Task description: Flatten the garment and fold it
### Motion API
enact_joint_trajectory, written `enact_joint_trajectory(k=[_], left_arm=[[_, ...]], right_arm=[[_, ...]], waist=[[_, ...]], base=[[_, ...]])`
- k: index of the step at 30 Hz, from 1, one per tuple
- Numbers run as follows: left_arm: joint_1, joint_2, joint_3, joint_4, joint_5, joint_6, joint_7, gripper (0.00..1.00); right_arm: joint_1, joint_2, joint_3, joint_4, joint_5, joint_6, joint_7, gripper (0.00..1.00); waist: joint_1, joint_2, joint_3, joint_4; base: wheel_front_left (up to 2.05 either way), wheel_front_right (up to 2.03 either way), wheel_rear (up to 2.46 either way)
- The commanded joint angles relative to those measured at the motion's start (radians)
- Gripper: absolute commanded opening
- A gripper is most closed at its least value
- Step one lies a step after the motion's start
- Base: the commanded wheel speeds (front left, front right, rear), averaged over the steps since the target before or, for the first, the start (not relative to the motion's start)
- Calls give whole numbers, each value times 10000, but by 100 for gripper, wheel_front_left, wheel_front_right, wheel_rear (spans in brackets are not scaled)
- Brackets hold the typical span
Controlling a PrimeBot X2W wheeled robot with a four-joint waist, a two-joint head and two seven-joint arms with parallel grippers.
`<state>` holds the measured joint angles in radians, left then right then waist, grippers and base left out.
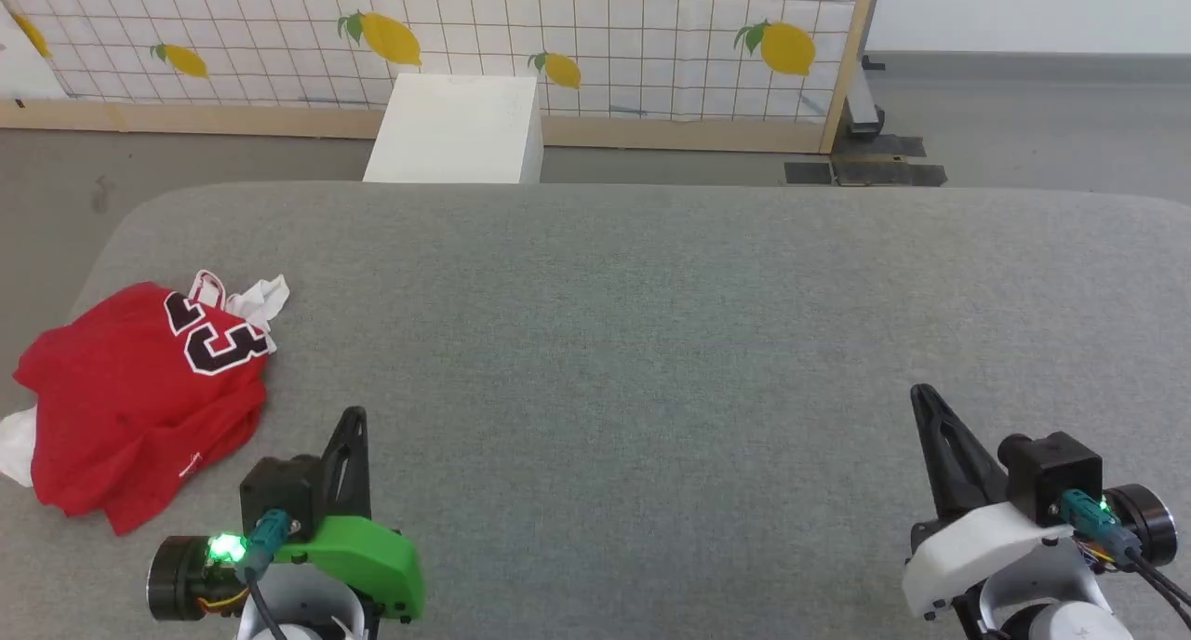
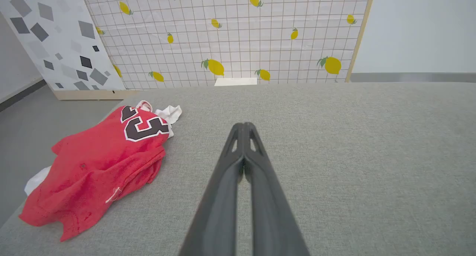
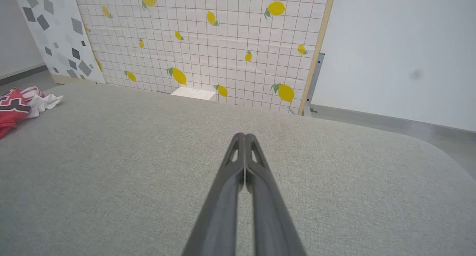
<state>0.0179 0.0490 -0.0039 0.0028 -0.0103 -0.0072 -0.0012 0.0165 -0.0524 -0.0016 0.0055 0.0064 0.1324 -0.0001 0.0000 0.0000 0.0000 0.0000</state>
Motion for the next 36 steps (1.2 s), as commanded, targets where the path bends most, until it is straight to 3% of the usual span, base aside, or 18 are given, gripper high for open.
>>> enact_joint_trajectory(k=[1,23,24,36], left_arm=[[-179,12,39,-28,103,72,12,0],[-179,12,39,-28,103,72,12,0],[0,0,2,0,0,0,-1,100],[72,1,-81,-42,-137,84,-175,100]], right_arm=[[-165,22,16,-55,-64,-17,1,0],[-165,22,16,-55,-64,-17,1,0],[0,0,-2,0,0,0,0,100],[-14,-2,-114,12,117,-1,-174,100]], waist=[[0,0,0,0],[0,0,0,0],[0,0,0,0],[0,0,19,19]], base=[[0,0,0],[0,0,0],[0,0,0],[0,0,0]])
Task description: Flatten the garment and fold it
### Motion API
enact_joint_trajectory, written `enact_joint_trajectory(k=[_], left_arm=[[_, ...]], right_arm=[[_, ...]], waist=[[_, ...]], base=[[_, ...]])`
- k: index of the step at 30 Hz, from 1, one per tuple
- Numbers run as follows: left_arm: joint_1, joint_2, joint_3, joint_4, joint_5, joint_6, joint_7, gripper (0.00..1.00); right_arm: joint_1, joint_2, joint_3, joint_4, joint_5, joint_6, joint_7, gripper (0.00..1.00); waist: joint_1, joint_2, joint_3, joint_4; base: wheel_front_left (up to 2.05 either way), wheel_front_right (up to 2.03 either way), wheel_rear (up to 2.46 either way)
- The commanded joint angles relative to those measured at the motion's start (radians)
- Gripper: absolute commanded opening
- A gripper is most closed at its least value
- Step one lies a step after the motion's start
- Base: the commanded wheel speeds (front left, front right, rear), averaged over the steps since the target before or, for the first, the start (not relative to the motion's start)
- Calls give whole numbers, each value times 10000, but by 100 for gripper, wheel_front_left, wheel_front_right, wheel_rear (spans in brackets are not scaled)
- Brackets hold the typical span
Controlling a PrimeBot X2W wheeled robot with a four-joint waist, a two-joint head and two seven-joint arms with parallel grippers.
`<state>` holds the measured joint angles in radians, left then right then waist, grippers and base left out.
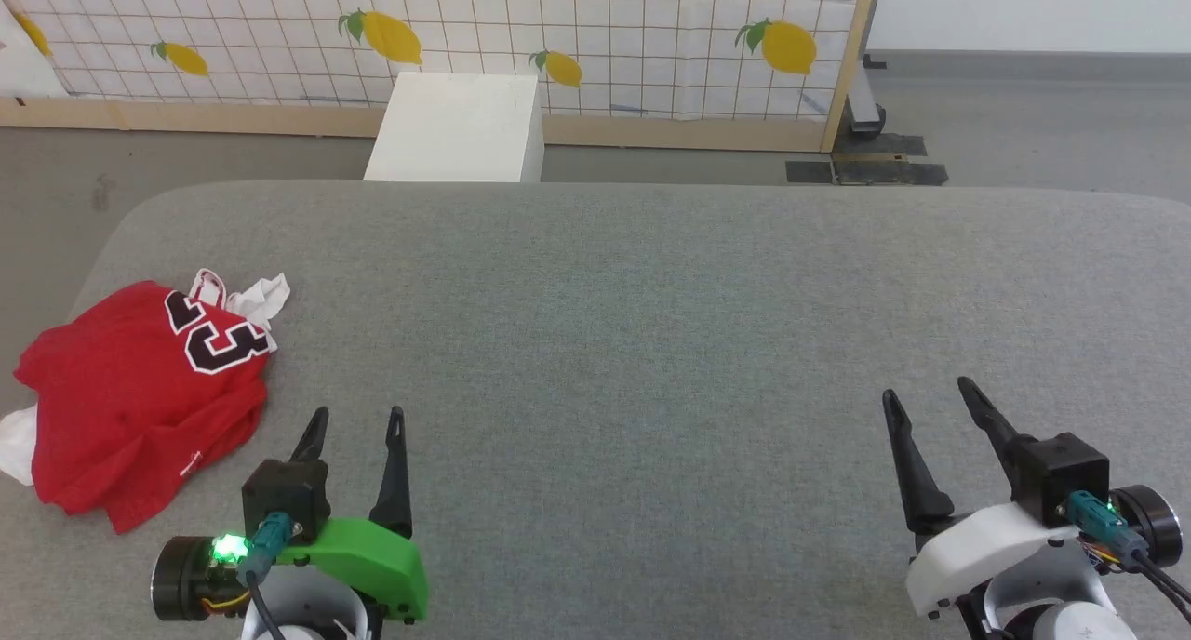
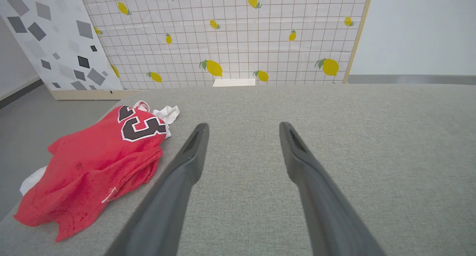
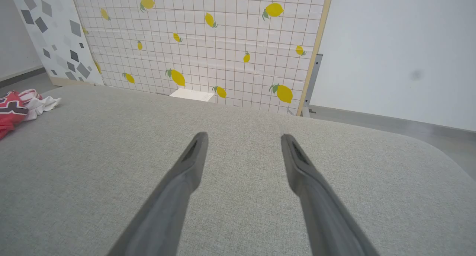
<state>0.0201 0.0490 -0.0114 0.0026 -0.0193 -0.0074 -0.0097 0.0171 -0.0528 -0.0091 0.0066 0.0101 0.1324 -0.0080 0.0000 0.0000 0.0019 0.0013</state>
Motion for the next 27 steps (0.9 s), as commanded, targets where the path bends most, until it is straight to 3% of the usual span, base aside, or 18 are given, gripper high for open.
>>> enact_joint_trajectory(k=[1,13,27], left_arm=[[56,1,-13,-43,-60,93,-109,100],[191,2,-73,-81,-231,182,-354,100],[478,3,-62,-143,-360,235,-646,100]], right_arm=[[-20,2,-55,-1,92,-1,-113,100],[40,4,-60,5,56,-3,-360,100],[182,7,69,38,45,-5,-653,100]], waist=[[0,0,1,14],[0,0,-70,355],[0,0,-280,1379]], base=[[0,0,0],[0,0,0],[0,0,0]])
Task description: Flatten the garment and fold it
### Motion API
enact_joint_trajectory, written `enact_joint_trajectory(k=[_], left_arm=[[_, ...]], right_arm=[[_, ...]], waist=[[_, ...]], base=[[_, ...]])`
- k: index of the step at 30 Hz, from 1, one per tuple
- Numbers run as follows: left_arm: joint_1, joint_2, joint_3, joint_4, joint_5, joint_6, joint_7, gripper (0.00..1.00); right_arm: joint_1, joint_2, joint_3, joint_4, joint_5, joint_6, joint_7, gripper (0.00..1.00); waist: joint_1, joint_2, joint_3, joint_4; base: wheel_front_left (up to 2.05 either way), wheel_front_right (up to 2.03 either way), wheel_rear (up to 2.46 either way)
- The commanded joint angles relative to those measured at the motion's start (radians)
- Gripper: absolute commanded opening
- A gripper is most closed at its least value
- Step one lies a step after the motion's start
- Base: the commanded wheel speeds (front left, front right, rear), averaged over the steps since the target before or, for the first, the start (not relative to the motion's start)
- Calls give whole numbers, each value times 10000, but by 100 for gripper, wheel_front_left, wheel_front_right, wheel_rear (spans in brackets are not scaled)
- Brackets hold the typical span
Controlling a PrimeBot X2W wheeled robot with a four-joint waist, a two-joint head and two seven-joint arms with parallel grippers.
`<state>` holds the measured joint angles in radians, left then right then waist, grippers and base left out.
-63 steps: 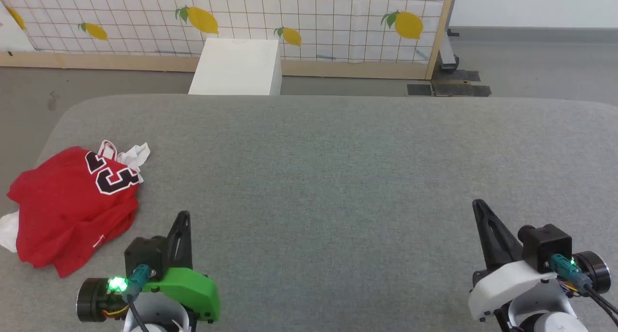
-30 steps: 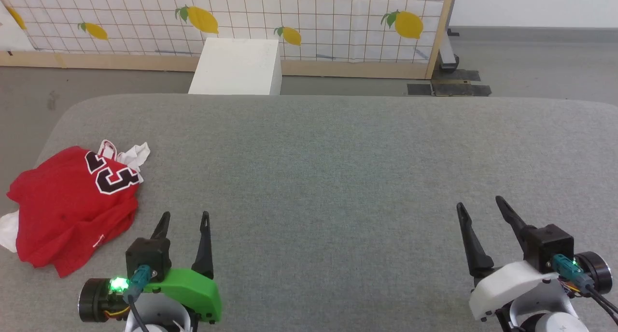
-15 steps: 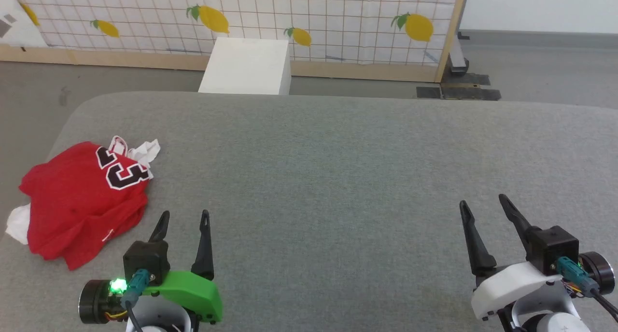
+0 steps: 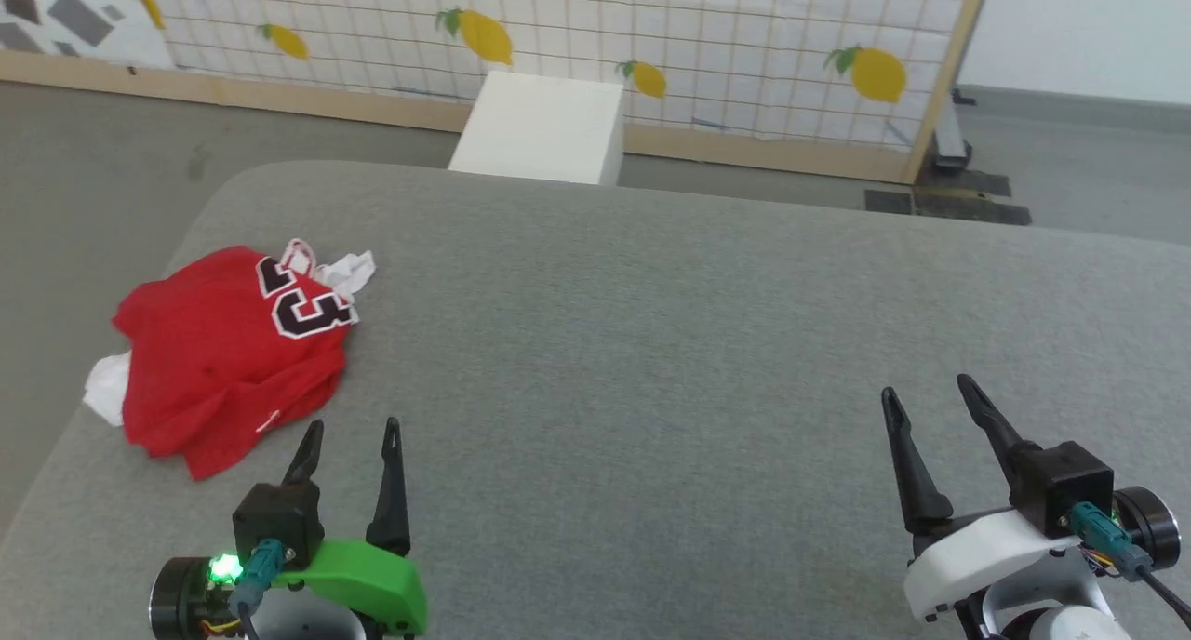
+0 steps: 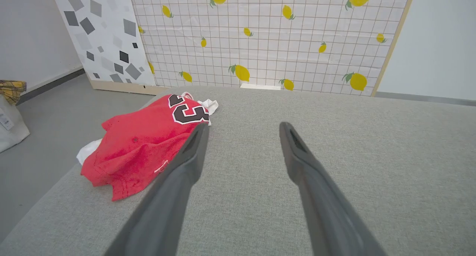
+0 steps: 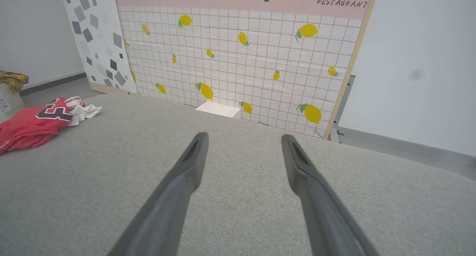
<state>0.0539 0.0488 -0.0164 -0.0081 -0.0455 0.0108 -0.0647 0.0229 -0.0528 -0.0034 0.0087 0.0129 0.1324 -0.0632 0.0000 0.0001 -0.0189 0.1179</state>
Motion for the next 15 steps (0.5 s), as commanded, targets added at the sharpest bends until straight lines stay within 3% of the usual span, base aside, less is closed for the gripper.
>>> enact_joint_trajectory(k=[1,15], left_arm=[[156,5,-8,-42,-102,55,-114,100],[379,7,20,-135,-205,77,-400,100]], right_arm=[[134,8,10,20,26,-5,-119,100],[251,10,219,66,97,-7,-407,100]], waist=[[0,-1,-87,286],[0,-1,-260,1499]], base=[[0,0,0],[0,0,0]])
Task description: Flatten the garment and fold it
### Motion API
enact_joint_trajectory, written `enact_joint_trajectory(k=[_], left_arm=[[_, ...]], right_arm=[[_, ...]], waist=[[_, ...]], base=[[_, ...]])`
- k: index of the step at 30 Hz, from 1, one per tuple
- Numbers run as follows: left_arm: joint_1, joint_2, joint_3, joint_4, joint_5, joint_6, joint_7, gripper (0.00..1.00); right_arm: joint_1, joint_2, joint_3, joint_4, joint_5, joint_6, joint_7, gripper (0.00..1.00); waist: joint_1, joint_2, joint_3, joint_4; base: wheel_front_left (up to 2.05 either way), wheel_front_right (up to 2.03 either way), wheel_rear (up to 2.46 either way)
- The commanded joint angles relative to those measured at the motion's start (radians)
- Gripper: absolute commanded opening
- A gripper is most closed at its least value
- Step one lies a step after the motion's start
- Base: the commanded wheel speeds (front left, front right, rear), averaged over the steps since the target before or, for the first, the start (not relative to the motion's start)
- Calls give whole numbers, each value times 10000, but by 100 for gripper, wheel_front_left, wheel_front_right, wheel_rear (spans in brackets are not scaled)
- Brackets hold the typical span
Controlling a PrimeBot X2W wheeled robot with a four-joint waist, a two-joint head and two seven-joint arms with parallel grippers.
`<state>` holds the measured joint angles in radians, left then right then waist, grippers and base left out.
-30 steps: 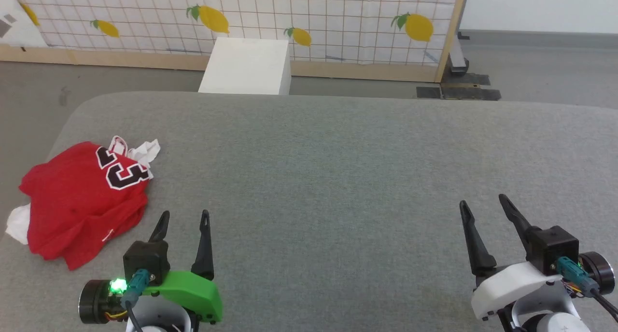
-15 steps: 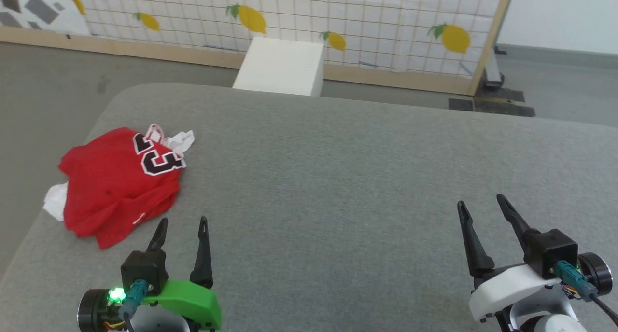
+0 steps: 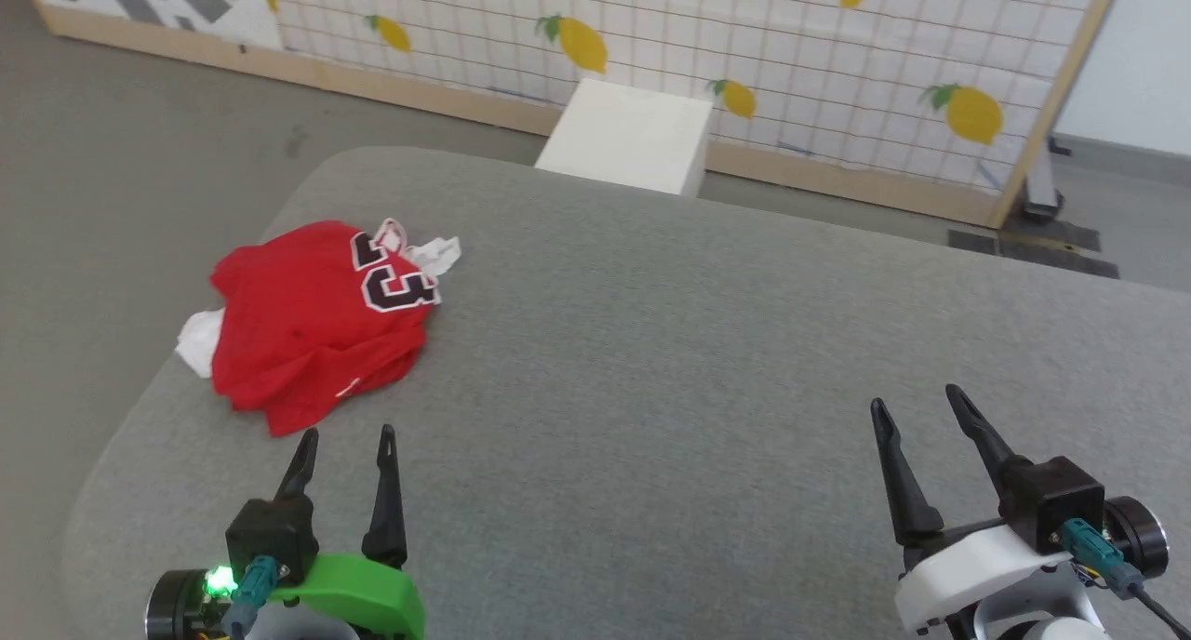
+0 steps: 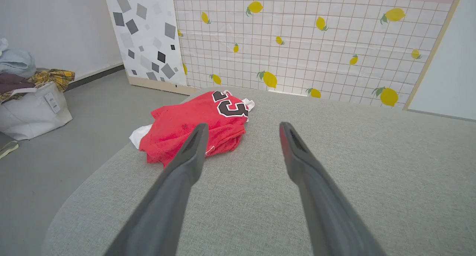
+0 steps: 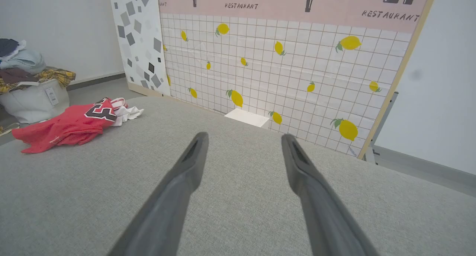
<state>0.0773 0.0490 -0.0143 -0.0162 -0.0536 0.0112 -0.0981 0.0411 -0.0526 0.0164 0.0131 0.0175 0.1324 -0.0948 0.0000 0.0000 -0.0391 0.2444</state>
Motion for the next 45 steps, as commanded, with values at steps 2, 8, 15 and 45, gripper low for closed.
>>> enact_joint_trajectory(k=[2,8,15,45], left_arm=[[175,5,3,-60,-133,69,-107,100],[243,6,-48,-74,-187,100,-231,100],[335,6,-132,-89,-260,151,-376,100],[645,9,-237,-104,-605,267,-991,100]], right_arm=[[70,9,52,29,63,-7,-132,100],[110,10,106,56,61,-8,-256,100],[145,12,163,85,79,-9,-402,100],[344,18,432,244,111,-13,-1020,100]], waist=[[0,0,-79,374],[0,0,-129,706],[0,0,-154,1065],[0,0,-336,2647]], base=[[-12,-12,-12],[-15,-15,-15],[-8,-8,-8],[-1,-1,-1]])
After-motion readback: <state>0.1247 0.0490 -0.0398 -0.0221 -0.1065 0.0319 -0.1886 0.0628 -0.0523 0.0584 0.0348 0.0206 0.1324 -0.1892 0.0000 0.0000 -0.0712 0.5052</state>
